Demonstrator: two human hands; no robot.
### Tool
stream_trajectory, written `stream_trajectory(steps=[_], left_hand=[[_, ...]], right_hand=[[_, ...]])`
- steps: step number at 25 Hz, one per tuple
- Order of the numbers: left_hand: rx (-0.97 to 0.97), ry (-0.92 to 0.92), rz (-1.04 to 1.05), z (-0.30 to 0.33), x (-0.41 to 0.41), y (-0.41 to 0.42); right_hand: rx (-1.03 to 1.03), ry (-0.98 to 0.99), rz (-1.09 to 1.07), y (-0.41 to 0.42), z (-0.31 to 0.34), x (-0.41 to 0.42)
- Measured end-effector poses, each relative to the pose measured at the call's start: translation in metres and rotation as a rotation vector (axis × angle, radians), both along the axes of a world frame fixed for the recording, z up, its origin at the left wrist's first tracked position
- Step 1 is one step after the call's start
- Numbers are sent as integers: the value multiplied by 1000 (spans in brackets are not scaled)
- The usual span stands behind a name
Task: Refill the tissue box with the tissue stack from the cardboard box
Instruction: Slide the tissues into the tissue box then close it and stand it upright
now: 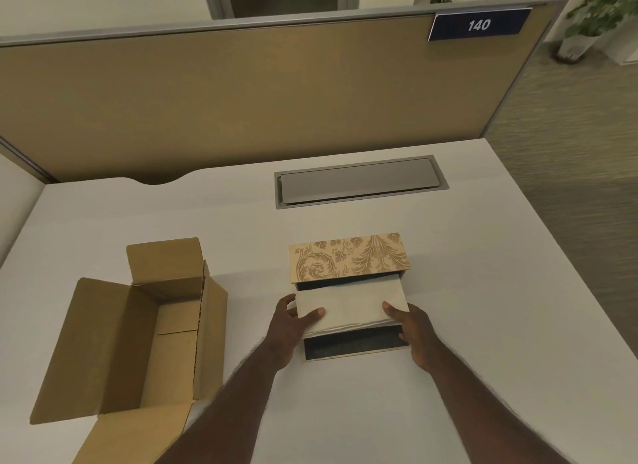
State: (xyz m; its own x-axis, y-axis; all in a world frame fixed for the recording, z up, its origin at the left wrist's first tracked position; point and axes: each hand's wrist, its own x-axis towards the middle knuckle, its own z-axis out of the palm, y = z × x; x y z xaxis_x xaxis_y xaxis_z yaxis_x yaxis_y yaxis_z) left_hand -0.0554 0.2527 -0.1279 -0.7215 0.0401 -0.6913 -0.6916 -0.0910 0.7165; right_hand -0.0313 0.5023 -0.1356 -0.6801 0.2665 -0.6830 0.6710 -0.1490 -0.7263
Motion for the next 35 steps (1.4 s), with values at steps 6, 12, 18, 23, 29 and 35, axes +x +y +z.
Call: stream_trajectory(steps=[6,12,18,23,29,35], left_hand=[[-107,44,57,-9,1,1],[-175,20,115,-9,-3,6],[-185,22,120,-9,0,7],[-219,54,116,-10,0,9],[-286,87,58,-11,-1,11],[-433,236,-98,-1,-15,4]], right_hand=[[60,-3,30,0,-5,2],[105,-29,24,-3,-5,1],[119,31,42,-5,0,5],[169,37,81,-4,3,3],[218,39,115,1,6,-10],[370,6,213,13,15,-23]])
